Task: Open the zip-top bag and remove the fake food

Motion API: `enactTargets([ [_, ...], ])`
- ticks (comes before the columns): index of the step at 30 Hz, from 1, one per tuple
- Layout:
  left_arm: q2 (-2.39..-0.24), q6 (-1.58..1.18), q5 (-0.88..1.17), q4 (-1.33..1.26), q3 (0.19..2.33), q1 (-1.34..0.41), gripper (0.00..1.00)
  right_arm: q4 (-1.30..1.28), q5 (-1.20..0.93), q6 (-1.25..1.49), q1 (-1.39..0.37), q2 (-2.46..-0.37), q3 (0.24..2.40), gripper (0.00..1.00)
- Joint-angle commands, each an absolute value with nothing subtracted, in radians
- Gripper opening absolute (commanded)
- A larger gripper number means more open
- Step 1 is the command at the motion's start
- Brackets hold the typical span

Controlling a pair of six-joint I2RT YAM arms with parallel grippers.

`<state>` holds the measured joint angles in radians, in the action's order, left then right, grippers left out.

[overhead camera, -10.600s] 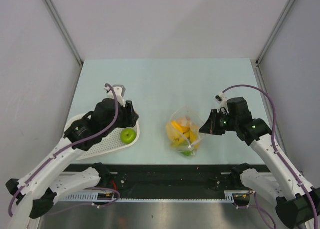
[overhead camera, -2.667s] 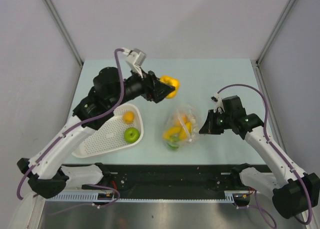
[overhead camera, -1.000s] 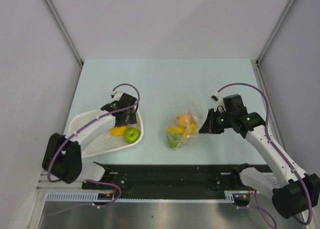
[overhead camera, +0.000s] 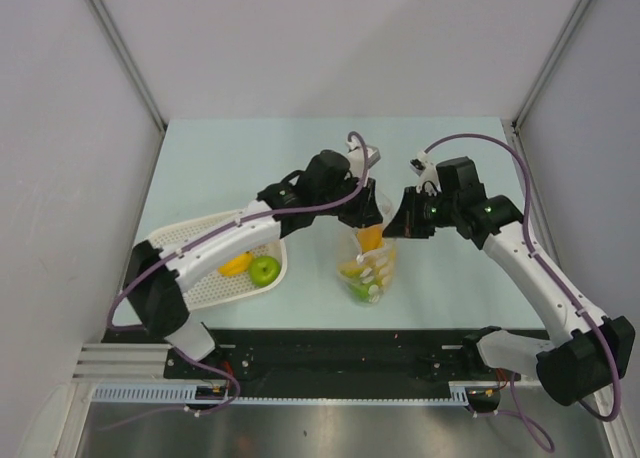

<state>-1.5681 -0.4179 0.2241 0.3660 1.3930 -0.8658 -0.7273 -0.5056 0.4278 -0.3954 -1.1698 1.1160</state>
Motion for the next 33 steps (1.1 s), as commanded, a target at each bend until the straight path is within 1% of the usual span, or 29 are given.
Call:
enactTargets([
  [1,-1.716,-0.316,0.267,0.485,1.551,-0.87,0.23,-0.699,-0.538,0.425,-0.4,-1.192,1.163,0.0],
  [2,-1.738,-0.325,0.264,0.488,1.565,-0.87,0.19,-0.699,-0.538,0.425,-0.399,-1.192,1.161,0.0],
  [6,-1.79,-0.371,0.279,0.46,1.528,-0.868,0.12,-0.701,-0.52,0.433,-0.397,-1.186,1.141,0.0],
  [11,-1.808,-0.419,0.316,0.373,1.439,-0.874,0.09,-0.727,-0.463,0.457,-0.393,-1.135,1.115,0.0],
  [15,-1.85,-0.423,0.333,0.359,1.44,-0.89,0.1,-0.732,-0.459,0.477,-0.383,-1.095,1.069,0.0],
  [18,-1.89,-0.426,0.315,0.35,1.439,-0.91,0.15,-0.736,-0.448,0.494,-0.379,-1.062,1.032,0.0],
  [19,-1.897,-0.429,0.296,0.351,1.44,-0.919,0.18,-0.735,-0.443,0.498,-0.377,-1.049,1.014,0.0],
  [21,-1.916,-0.433,0.299,0.341,1.434,-0.923,0.23,-0.744,-0.439,0.508,-0.376,-1.025,1.003,0.0],
  [22,-1.92,-0.434,0.295,0.338,1.43,-0.931,0.29,-0.749,-0.434,0.511,-0.374,-1.017,0.997,0.0],
  [24,-1.931,-0.433,0.272,0.337,1.427,-0.937,0.37,-0.767,-0.43,0.515,-0.371,-0.993,0.991,0.0],
  [25,-1.937,-0.433,0.259,0.333,1.427,-0.945,0.46,-0.773,-0.422,0.515,-0.373,-0.986,0.989,0.0],
  [28,-1.965,-0.442,0.236,0.307,1.427,-0.956,0.6,-0.792,-0.413,0.514,-0.367,-0.96,0.976,0.0],
  [30,-1.983,-0.443,0.212,0.299,1.436,-0.965,0.67,-0.807,-0.411,0.515,-0.364,-0.945,0.965,0.0],
  [33,-2.022,-0.448,0.184,0.292,1.439,-0.971,0.71,-0.818,-0.407,0.518,-0.359,-0.924,0.947,0.0],
])
